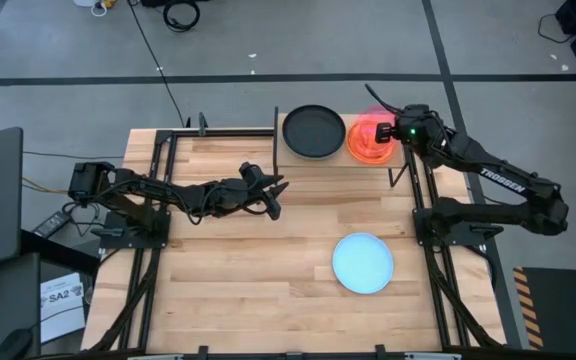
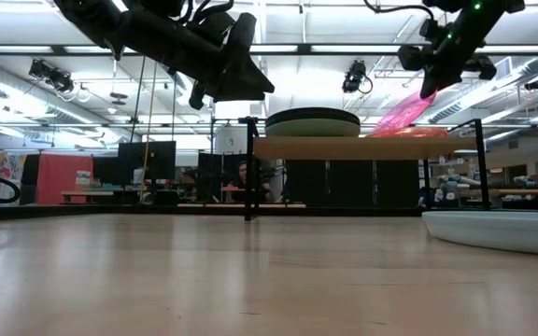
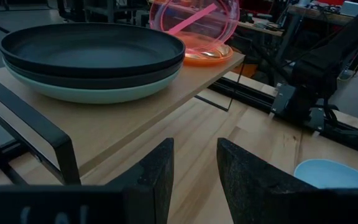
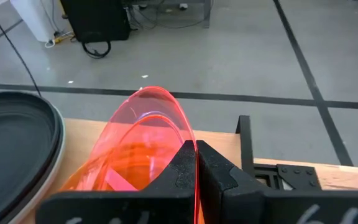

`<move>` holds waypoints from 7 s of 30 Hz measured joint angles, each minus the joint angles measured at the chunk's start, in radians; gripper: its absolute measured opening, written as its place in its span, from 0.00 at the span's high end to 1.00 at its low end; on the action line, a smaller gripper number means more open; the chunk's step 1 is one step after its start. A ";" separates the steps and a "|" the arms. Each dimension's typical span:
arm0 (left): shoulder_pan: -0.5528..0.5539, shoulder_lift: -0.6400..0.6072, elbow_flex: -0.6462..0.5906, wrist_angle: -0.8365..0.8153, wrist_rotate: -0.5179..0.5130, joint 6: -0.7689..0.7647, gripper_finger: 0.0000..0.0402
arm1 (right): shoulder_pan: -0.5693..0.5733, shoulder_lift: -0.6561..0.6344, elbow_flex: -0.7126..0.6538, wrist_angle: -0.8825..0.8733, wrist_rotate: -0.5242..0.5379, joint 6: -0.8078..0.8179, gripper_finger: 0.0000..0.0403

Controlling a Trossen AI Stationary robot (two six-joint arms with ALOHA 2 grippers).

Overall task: Place and stack plates onto a shelf
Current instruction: Stack the pink plate on top of the orange plate on the shelf, then stack the blue plate on top of the black plate on the shelf

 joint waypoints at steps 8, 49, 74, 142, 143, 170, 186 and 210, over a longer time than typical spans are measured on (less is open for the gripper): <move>0.000 0.000 0.000 0.000 0.000 0.000 0.68 | -0.022 0.000 -0.001 0.006 -0.076 0.001 0.96; 0.000 0.000 0.000 0.000 0.000 -0.001 0.68 | -0.031 0.000 -0.001 0.006 -0.108 0.030 0.62; 0.000 0.000 0.000 0.000 0.000 -0.001 0.68 | -0.048 0.001 -0.001 0.005 -0.249 0.026 0.42; 0.000 0.000 0.000 0.000 0.000 -0.003 0.68 | 0.663 0.596 -0.001 -0.051 -0.773 -0.208 0.42; 0.000 0.000 0.000 0.000 0.000 -0.003 0.68 | 0.665 0.606 -0.001 -0.052 -0.773 -0.210 0.42; 0.000 0.000 0.000 -0.010 0.000 -0.003 0.68 | 0.718 0.693 -0.001 -0.055 -0.683 -0.296 0.50; 0.000 0.000 0.000 -0.010 0.000 -0.003 0.68 | 0.718 0.689 -0.123 0.043 -0.684 -0.287 0.58; -0.001 -0.021 0.000 -0.011 0.035 0.145 0.71 | 0.718 0.691 -0.129 0.107 -0.705 -0.285 0.88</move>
